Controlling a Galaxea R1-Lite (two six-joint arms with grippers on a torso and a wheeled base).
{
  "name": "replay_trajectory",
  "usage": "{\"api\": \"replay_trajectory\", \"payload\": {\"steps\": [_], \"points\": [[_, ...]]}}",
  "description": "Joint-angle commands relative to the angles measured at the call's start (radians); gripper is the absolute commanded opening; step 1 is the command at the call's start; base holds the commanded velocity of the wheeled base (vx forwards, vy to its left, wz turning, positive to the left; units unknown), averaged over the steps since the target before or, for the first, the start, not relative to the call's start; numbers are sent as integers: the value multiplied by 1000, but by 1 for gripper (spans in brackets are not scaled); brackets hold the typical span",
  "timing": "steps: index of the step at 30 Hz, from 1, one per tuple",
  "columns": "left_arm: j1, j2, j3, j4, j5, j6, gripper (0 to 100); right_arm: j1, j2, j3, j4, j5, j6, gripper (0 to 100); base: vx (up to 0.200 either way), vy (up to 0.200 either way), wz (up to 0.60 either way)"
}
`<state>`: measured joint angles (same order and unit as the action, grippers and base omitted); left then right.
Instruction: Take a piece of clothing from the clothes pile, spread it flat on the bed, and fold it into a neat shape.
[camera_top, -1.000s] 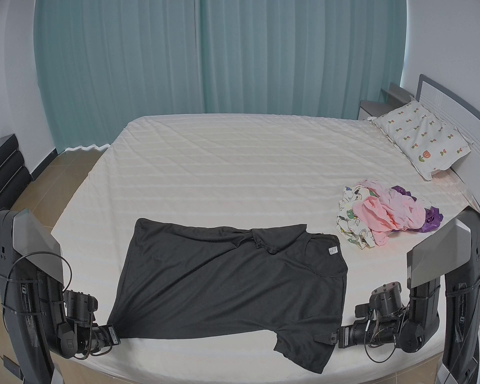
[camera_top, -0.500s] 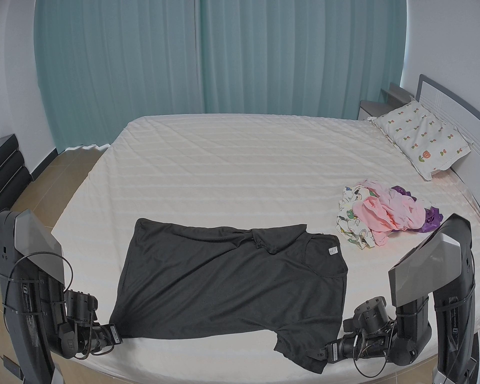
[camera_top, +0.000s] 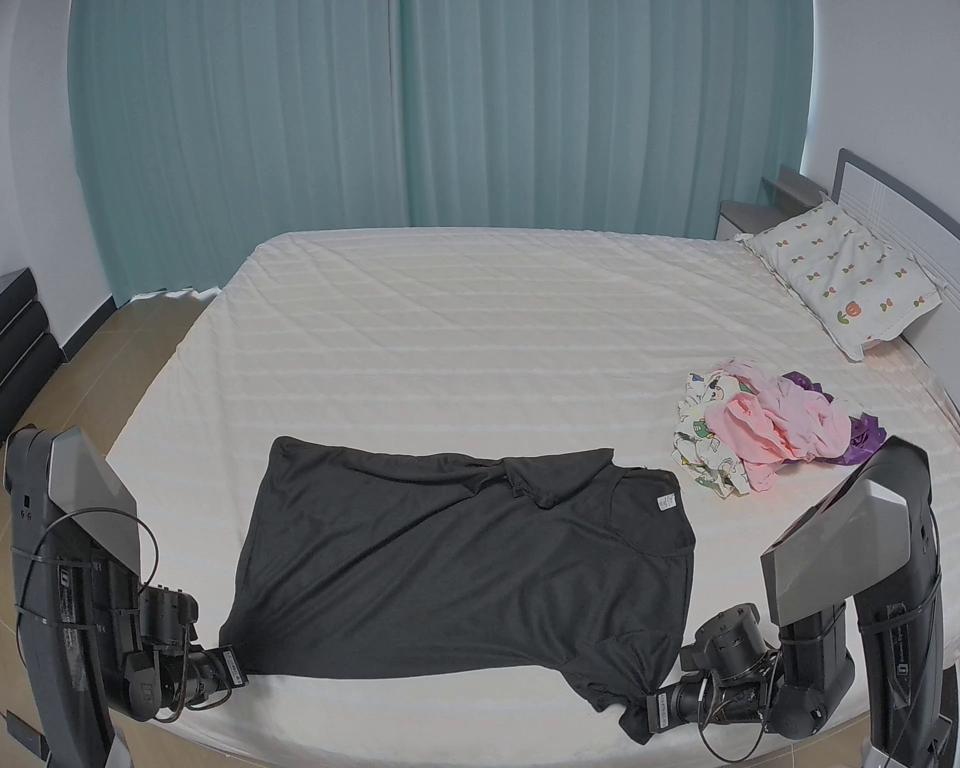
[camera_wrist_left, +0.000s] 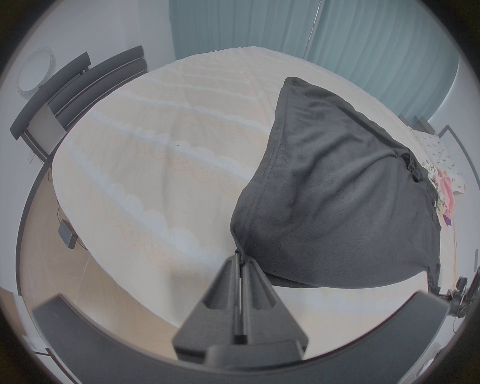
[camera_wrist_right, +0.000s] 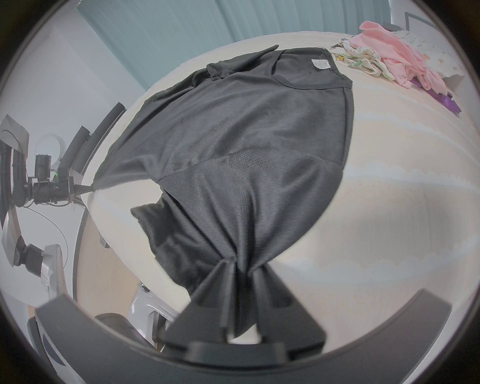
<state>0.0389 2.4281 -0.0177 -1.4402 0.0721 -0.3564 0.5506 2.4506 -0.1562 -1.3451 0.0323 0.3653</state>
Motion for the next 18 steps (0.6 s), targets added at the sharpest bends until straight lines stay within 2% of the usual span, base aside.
{"api": "replay_trajectory", "payload": {"steps": [1,11,14,15,18], "points": [[2,11,7,-2,0,-3,0,0,-24,41,4,-15,-11,0,0,0,0],[4,-9,18,9,2,-1,0,-51,-128,156,55,-2,-183,0,0,0,0],[4,-47,16,87,2,8,0,-90,-173,156,136,3,-227,0,0,0,0],[2,-90,16,169,0,28,0,-117,-214,156,231,11,-292,0,0,0,0],[2,-116,16,238,0,59,0,-138,-291,156,359,58,-368,0,0,0,0]]}}
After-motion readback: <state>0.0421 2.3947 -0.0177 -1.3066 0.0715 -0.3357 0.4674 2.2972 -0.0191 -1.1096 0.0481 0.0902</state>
